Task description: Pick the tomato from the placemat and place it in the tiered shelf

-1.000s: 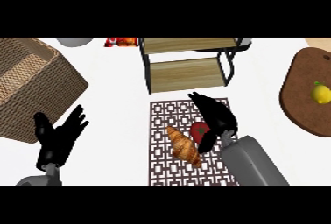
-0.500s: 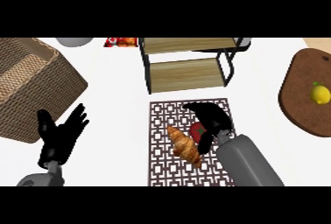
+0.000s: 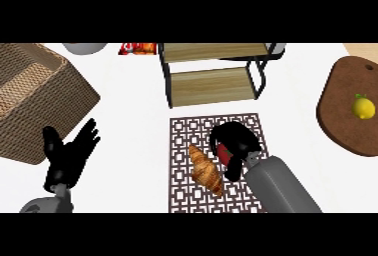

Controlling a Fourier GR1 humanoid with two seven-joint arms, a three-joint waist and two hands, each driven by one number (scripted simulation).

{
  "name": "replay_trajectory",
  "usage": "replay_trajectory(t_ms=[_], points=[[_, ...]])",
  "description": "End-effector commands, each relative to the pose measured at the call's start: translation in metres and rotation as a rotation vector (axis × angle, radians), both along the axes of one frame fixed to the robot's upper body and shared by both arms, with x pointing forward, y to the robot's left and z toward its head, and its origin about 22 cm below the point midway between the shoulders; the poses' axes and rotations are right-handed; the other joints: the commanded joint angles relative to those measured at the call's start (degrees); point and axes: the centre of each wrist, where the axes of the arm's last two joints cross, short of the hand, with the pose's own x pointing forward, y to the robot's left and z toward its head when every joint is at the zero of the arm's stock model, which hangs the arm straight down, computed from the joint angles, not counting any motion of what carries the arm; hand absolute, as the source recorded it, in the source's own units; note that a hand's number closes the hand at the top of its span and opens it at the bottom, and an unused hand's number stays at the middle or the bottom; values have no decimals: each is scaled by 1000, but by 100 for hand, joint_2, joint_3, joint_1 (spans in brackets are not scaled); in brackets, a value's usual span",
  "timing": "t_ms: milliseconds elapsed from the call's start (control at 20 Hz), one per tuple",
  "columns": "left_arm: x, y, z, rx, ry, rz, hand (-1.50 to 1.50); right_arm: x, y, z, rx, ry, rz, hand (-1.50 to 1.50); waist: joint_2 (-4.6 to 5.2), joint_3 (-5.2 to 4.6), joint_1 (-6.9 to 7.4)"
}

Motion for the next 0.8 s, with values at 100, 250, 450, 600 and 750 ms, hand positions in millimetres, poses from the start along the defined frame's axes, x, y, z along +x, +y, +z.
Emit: replay_trajectory(t_ms=[100, 250, 450, 600, 750], points=[[-3, 20, -2, 7, 16, 11, 0, -42, 17, 19, 134, -82, 84, 150, 46, 32, -87], [4, 0, 6, 11, 8, 3, 0, -34, 47, 49, 133, -43, -44, 150, 61, 35, 12], [8, -9, 5, -21, 17, -21, 0, -52, 83, 46, 210, -44, -214, 150, 77, 38, 140], [2, 3, 2, -9, 24, -8, 0, -75, 103, 96, 294, -177, -207, 150, 42, 33, 83], [-3, 4, 2, -6, 11, -18, 0, -79, 109, 146, 385, -315, -248, 150, 17, 29, 41]])
